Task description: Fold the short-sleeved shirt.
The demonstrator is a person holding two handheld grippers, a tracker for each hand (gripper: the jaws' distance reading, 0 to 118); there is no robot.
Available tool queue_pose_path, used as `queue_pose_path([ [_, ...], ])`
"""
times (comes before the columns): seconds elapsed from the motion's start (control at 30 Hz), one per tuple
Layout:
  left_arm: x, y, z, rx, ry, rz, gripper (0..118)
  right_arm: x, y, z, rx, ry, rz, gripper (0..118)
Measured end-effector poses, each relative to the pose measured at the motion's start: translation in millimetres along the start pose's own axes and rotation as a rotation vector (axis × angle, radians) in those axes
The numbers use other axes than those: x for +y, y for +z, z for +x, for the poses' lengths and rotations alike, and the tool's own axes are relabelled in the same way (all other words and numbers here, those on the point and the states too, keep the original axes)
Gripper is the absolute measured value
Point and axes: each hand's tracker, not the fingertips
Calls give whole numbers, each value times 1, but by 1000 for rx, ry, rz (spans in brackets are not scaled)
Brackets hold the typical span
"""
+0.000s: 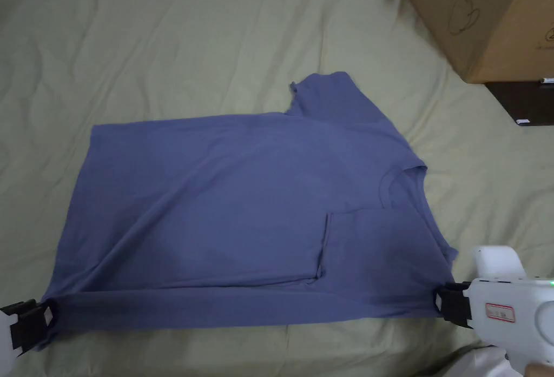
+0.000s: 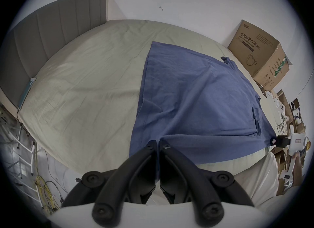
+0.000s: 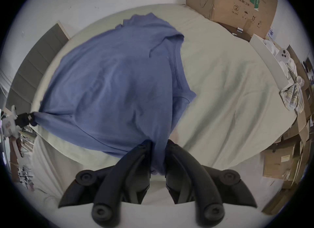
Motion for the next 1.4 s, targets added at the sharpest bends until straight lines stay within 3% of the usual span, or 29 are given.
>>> queue_pose_path([
  [0.27, 32, -2, -1, -7, -21, 38, 2, 43, 20, 6, 92, -104, 49, 10],
  [0.53, 101, -75, -7, 17, -18, 15, 3, 137, -44, 7, 87, -173, 33, 10],
  [0.6, 109, -89, -4, 24, -20, 6, 6, 149, -64, 5, 62, -198, 52, 10],
  [0.63, 112, -93, -4, 28, -17, 2, 16, 152, -71, 2, 53, -192, 64, 11],
  [0.67, 113, -93, -4, 61, 11, 4, 38, 153, -72, -3, 19, -173, 59, 19],
  [0.7, 114, -92, -7, 48, 17, 3, 73, 152, -71, -6, -10, -155, 58, 54],
  [0.73, 111, -82, -11, 23, 37, 8, 94, 149, -67, -8, -17, -131, 62, 88],
  [0.77, 107, -71, -13, 14, 51, 27, 104, 143, -59, -6, 21, -114, 93, 104],
  [0.87, 93, -39, -18, 29, 22, 67, 105, 125, -30, -3, 100, -98, 160, 106],
  [0.93, 79, -21, -20, 29, 22, 73, 101, 110, -11, -1, 107, -88, 163, 102],
  [0.97, 70, -11, -21, -1, 43, 86, 88, 98, -2, -2, 123, -77, 187, 95],
  [1.0, 60, 1, -25, -42, 68, 97, 49, 89, 5, -3, 117, -75, 205, 69],
  [1.03, 48, 8, -26, -67, 105, 97, 19, 76, 11, -7, 87, -76, 221, 33],
  [1.07, 36, 9, -25, -74, 121, 101, 3, 65, 14, -9, 74, -82, 235, 6],
  [1.2, 2, 7, -20, 22, 100, 126, 4, 28, 13, -5, 215, -183, 184, 6],
  [1.27, 4, -4, -31, -44, 155, 88, 4, 17, 8, -9, 175, -170, 164, 6],
  [1.3, 6, -9, -29, -25, 144, 102, 13, 14, 6, -10, 156, -147, 153, 6],
  [1.33, 11, -15, -25, -8, 124, 114, 37, 12, 3, -14, 132, -142, 142, 6],
  [1.4, 24, -29, -23, 63, 63, 110, 105, 10, 5, -12, 140, -150, 144, 6],
])
